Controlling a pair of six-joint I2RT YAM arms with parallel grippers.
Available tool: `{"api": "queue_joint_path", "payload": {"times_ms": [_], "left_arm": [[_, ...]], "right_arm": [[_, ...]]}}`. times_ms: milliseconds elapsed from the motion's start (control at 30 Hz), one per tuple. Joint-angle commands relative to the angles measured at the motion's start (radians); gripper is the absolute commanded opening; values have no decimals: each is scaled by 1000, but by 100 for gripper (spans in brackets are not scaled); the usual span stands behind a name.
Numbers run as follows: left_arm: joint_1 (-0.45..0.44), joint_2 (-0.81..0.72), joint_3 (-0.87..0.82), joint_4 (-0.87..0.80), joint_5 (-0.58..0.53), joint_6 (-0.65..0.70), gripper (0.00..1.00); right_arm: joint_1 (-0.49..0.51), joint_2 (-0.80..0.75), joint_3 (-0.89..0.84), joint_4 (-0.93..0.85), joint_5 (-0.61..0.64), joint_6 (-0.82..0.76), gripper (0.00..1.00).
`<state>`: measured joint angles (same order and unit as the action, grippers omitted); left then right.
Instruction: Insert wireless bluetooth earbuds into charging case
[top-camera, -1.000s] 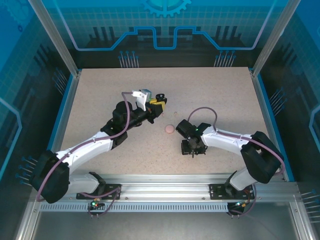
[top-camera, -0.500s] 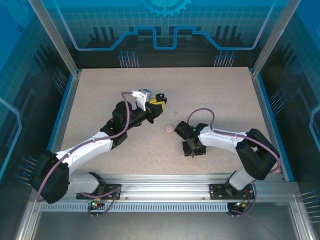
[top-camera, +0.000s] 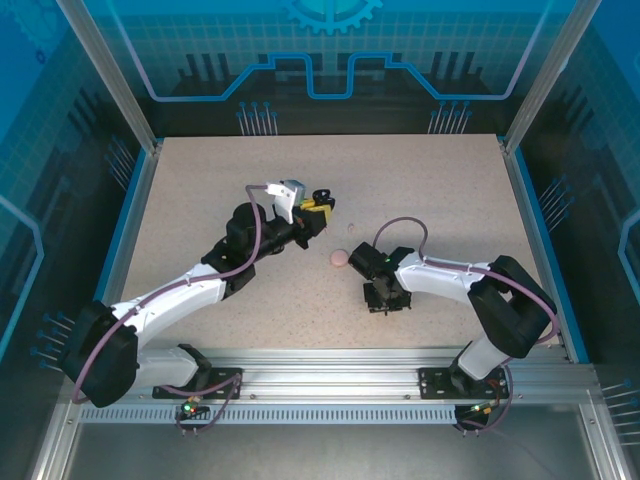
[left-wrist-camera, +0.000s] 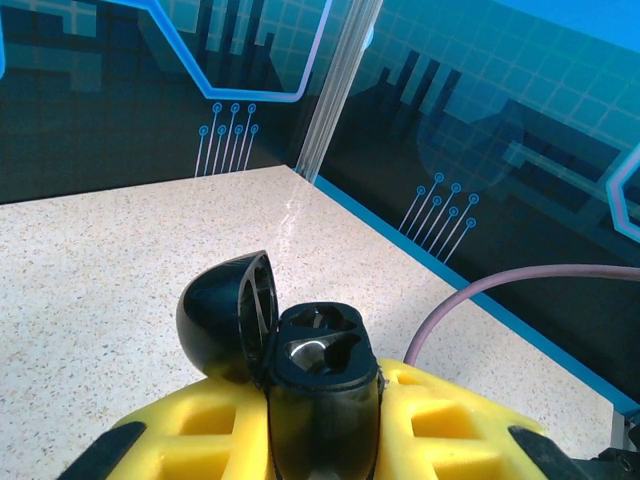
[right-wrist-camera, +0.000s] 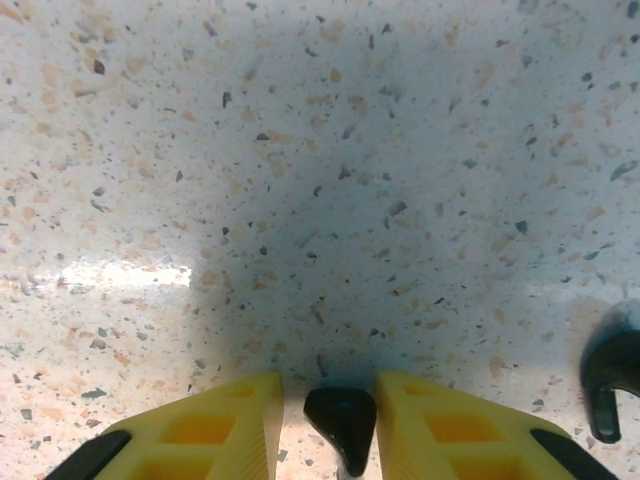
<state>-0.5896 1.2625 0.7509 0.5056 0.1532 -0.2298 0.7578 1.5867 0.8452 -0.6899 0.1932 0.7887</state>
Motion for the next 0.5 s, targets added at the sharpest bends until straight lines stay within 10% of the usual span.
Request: {"api": "queue_joint_path", "payload": {"times_ms": [0,467], "left_arm": [[-13,-25,41,2,-4,29,0],[-32,-20,64,-13,3,43,0]], "right_arm": [[-19,8,-35,9,16,0,28],[-35,-29,-85,46,-13,-12,13]]}}
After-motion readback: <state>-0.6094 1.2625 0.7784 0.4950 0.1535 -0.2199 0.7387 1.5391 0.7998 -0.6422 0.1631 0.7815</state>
